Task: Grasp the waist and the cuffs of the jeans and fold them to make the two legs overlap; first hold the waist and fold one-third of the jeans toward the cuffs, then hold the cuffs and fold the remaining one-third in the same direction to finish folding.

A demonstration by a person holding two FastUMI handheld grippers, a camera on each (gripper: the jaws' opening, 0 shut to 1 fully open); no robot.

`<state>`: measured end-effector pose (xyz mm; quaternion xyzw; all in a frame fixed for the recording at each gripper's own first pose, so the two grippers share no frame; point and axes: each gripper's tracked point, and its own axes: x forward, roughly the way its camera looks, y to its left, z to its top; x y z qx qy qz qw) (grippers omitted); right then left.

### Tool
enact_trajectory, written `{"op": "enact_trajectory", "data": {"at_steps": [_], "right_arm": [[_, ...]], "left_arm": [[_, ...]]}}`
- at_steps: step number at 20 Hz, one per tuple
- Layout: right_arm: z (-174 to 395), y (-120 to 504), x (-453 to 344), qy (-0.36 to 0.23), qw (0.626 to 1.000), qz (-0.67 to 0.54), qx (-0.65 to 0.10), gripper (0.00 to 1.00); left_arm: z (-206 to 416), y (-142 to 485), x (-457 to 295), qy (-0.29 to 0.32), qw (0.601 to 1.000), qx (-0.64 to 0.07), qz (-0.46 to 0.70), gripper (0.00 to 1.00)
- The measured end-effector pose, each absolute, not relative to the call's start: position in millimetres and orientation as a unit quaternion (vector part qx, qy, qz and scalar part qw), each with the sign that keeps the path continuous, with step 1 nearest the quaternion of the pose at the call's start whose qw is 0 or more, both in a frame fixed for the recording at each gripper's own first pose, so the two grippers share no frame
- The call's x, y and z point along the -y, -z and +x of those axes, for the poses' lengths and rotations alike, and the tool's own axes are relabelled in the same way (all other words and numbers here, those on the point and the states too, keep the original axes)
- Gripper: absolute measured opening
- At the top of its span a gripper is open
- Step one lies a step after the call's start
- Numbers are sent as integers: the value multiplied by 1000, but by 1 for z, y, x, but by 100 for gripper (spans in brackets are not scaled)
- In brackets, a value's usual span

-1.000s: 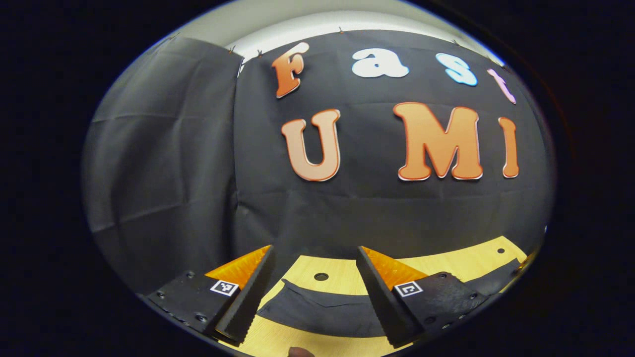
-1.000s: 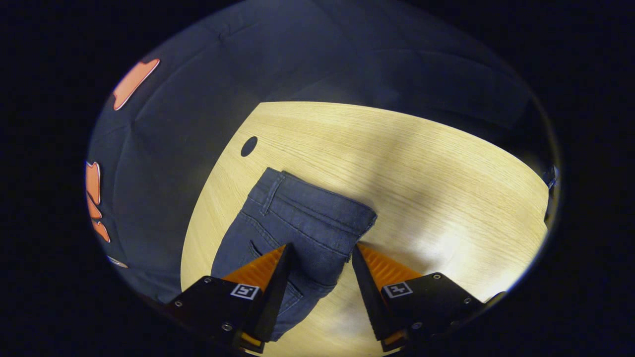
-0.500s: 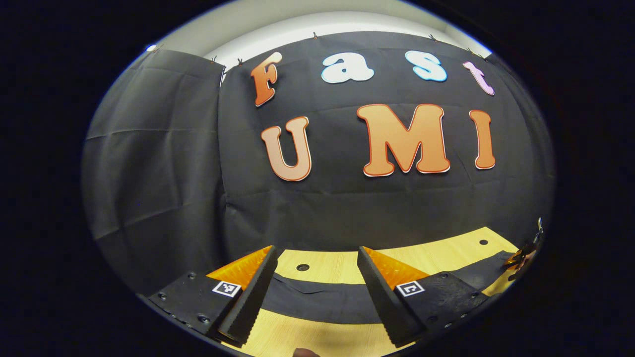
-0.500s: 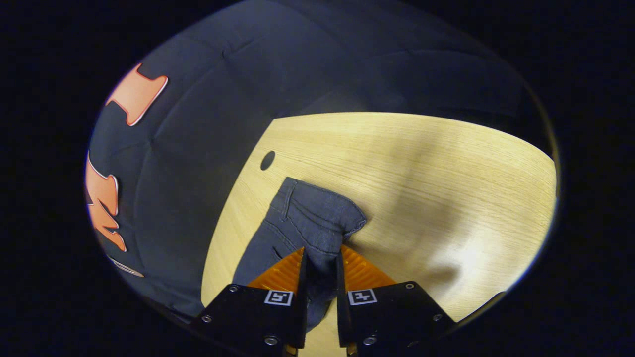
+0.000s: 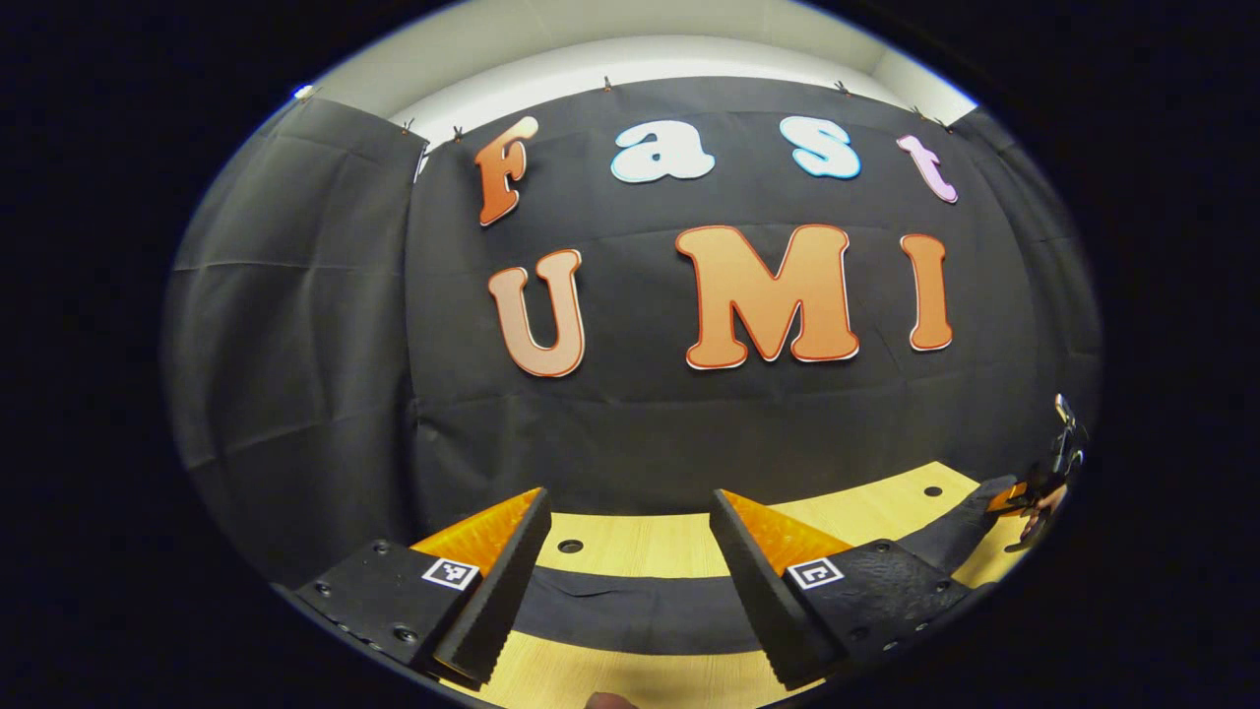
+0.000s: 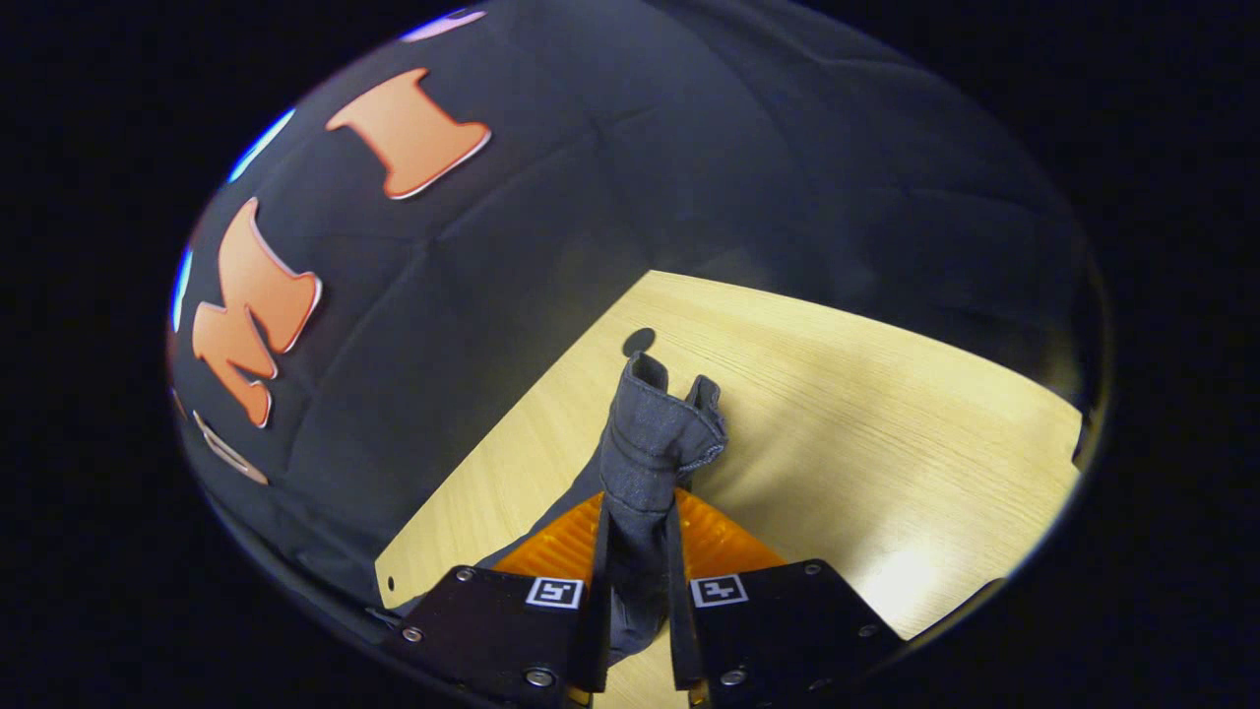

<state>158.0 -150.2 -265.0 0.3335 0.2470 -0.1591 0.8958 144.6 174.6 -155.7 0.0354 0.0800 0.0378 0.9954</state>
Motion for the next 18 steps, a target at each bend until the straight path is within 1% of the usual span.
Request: {"op": "enact_trajectory", "data": {"at_steps": [1,2,3,4,5,6,7,8,9,10,11,16,17,18], "right_arm": [[157,259,142,154,900,325,-246,21],[157,252,137,153,905,314,-241,26],[157,246,131,148,911,302,-241,26],[157,240,123,147,915,289,-238,26],[156,234,111,143,919,280,-237,26],[155,228,103,140,923,271,-233,26],[155,223,97,134,927,264,-232,26],[154,218,87,130,930,255,-230,26],[154,215,76,123,933,246,-232,26],[154,210,65,121,936,237,-230,25],[156,205,51,111,939,230,-231,26],[164,194,1,84,948,199,-232,25],[166,192,-10,76,950,194,-233,25],[168,191,-21,72,951,189,-234,25]], "left_arm": [[146,154,-179,-35,996,-76,36,98],[145,150,-184,-36,996,-69,37,98],[146,145,-188,-34,997,-57,38,100],[146,140,-192,-34,998,-48,39,98],[146,138,-196,-32,998,-41,39,100],[146,140,-198,-27,998,-41,37,100],[147,143,-203,-24,998,-43,33,98],[149,146,-206,-20,998,-46,27,100],[150,150,-212,-20,998,-48,21,98],[150,153,-219,-20,998,-50,15,100],[151,155,-226,-22,998,-51,12,98],[149,157,-264,-37,998,-49,11,98],[149,159,-272,-40,998,-49,11,99],[148,159,-281,-45,998,-49,10,98]]}}
